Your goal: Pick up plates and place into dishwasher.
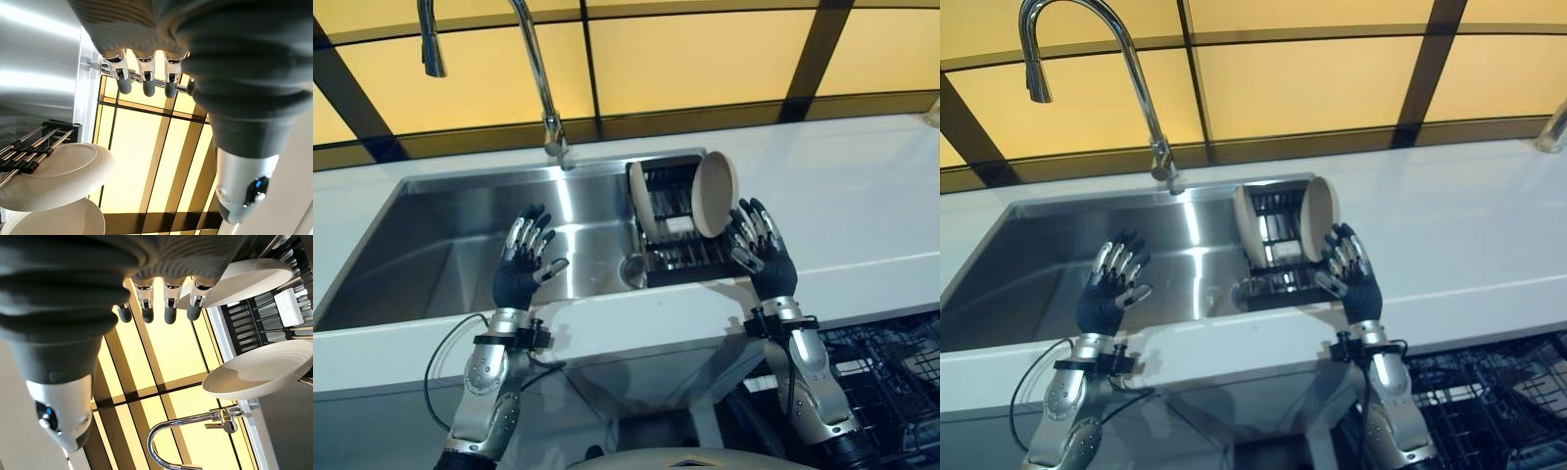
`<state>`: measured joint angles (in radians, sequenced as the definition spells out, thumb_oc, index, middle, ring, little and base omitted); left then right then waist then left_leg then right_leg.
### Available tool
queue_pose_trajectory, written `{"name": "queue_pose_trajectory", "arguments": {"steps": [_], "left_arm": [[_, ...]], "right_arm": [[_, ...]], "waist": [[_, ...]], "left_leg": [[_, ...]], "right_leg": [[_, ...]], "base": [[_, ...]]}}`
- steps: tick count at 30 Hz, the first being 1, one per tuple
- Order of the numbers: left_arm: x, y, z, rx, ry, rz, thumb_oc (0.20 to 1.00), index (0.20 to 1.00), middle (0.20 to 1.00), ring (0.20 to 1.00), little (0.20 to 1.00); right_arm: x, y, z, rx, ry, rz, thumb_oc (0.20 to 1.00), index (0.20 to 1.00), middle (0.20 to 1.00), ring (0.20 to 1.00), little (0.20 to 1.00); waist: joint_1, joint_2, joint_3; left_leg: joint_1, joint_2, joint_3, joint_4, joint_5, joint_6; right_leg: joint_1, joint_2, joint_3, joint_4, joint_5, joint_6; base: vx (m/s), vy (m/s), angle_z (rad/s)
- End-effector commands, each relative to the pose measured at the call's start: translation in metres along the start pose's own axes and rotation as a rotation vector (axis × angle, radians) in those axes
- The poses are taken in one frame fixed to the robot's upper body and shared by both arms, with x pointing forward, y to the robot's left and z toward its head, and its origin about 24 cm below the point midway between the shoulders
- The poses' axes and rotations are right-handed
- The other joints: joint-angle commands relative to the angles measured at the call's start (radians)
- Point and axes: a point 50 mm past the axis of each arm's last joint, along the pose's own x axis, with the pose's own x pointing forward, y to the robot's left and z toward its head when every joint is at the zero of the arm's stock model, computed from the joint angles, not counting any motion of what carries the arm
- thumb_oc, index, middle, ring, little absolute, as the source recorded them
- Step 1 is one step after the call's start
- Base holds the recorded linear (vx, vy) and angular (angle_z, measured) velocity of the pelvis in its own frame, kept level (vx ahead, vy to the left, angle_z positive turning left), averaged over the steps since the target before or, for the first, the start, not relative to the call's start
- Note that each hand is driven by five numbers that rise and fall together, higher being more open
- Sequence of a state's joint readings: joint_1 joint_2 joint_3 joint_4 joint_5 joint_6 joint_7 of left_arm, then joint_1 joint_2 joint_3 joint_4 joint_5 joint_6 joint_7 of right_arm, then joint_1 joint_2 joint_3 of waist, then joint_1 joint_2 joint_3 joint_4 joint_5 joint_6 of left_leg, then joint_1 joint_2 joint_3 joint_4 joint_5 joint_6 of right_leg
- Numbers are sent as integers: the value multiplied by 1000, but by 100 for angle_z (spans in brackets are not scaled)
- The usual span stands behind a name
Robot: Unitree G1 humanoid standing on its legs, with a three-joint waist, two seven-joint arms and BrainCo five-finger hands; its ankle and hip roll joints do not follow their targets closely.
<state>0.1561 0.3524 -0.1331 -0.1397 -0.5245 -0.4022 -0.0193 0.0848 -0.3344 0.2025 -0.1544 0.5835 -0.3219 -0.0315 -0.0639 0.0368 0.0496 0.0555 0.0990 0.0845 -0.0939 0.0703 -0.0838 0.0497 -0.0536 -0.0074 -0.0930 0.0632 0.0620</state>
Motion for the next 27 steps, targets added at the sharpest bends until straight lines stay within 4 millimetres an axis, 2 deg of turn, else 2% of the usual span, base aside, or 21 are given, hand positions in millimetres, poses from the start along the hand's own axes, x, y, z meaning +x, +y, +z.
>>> {"name": "queue_pose_trajectory", "arguments": {"steps": [1, 5, 12, 17, 23, 27], "left_arm": [[9, 0, 32, 49, -166, -42, 1000, 1000, 1000, 1000, 1000], [8, 1, 33, 4, -191, -31, 1000, 1000, 1000, 1000, 1000], [10, -1, 35, 35, -203, -44, 1000, 1000, 1000, 1000, 1000], [12, -5, 44, 85, -258, -105, 1000, 1000, 1000, 1000, 1000], [29, -16, 67, 263, -388, -233, 1000, 1000, 1000, 1000, 1000], [48, -14, 81, 523, -435, -277, 1000, 1000, 1000, 1000, 1000]], "right_arm": [[7, 10, 33, 33, -189, 44, 1000, 1000, 1000, 1000, 1000], [8, 10, 33, 34, -192, 44, 1000, 1000, 1000, 1000, 1000], [7, 10, 34, 38, -187, 50, 1000, 1000, 1000, 1000, 1000], [7, 10, 34, 39, -187, 53, 1000, 1000, 1000, 1000, 1000], [13, 15, 33, 33, -179, 76, 1000, 1000, 1000, 1000, 1000], [16, 17, 31, 31, -164, 95, 1000, 1000, 1000, 1000, 1000]], "waist": [[0, -47, -2], [1, -47, -1], [-4, -47, -2], [-7, -45, -3], [-20, -31, -8], [-40, -20, -18]], "left_leg": [[-1, 0, -4, 18, -95, 31], [-3, -1, -5, 20, -95, 30], [0, 0, -1, 19, -95, 30], [0, 2, 2, 17, -93, 28], [4, 5, 10, 15, -88, 24], [14, 5, 23, 12, -86, 22]], "right_leg": [[-27, -61, -19, 34, -40, 77], [-28, -61, -17, 37, -41, 78], [-28, -62, -16, 37, -41, 80], [-29, -61, -14, 36, -40, 80], [-29, -61, -5, 35, -38, 83], [-27, -62, 6, 34, -37, 88]], "base": [[0, 0, 0], [0, 0, 0], [0, 0, 0], [0, 0, 0], [0, 0, 0], [10, 12, -3]]}}
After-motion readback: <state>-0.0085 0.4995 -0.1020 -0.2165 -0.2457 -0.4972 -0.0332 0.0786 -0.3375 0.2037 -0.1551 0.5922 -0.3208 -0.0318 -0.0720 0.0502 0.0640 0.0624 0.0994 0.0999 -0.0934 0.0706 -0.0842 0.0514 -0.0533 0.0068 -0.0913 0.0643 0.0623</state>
